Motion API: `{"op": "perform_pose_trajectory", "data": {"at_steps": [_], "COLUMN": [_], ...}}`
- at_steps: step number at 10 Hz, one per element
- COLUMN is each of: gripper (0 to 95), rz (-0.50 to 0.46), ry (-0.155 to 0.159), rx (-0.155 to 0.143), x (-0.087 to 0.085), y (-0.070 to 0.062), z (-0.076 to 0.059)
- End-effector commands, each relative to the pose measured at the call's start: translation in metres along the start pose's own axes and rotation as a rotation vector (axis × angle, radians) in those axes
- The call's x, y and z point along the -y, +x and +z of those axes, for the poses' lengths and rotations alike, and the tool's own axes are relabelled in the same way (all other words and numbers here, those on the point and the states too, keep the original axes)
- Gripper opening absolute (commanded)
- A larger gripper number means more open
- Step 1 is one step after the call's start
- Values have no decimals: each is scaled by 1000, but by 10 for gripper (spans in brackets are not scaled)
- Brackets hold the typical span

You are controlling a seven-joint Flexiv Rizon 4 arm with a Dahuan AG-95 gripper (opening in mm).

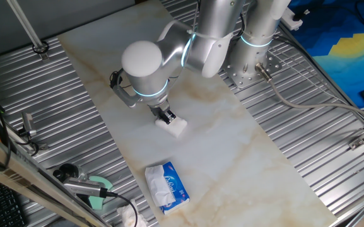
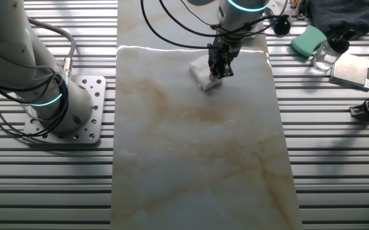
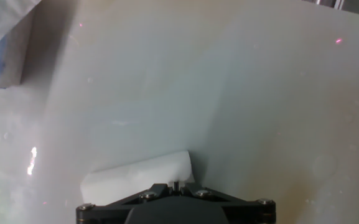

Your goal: Clean the tabletop with a sponge

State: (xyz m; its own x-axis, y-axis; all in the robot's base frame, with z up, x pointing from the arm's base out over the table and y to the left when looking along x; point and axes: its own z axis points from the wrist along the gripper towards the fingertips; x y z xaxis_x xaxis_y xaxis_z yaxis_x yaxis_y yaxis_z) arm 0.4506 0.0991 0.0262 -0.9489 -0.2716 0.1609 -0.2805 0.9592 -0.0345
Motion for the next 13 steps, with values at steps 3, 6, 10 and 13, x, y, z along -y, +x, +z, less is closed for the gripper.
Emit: {"op": "perform_pose_trajectory", "data": {"at_steps": [3, 6, 10, 13], "gripper": [0, 0, 0, 0], "rz": [-22, -43, -89, -118], "ry": [-4, -4, -5, -4], "rx": [12, 17, 18, 19], "x": [14, 32, 62, 82], "y": [1, -5, -13, -18], "z": [0, -1, -6, -7]}}
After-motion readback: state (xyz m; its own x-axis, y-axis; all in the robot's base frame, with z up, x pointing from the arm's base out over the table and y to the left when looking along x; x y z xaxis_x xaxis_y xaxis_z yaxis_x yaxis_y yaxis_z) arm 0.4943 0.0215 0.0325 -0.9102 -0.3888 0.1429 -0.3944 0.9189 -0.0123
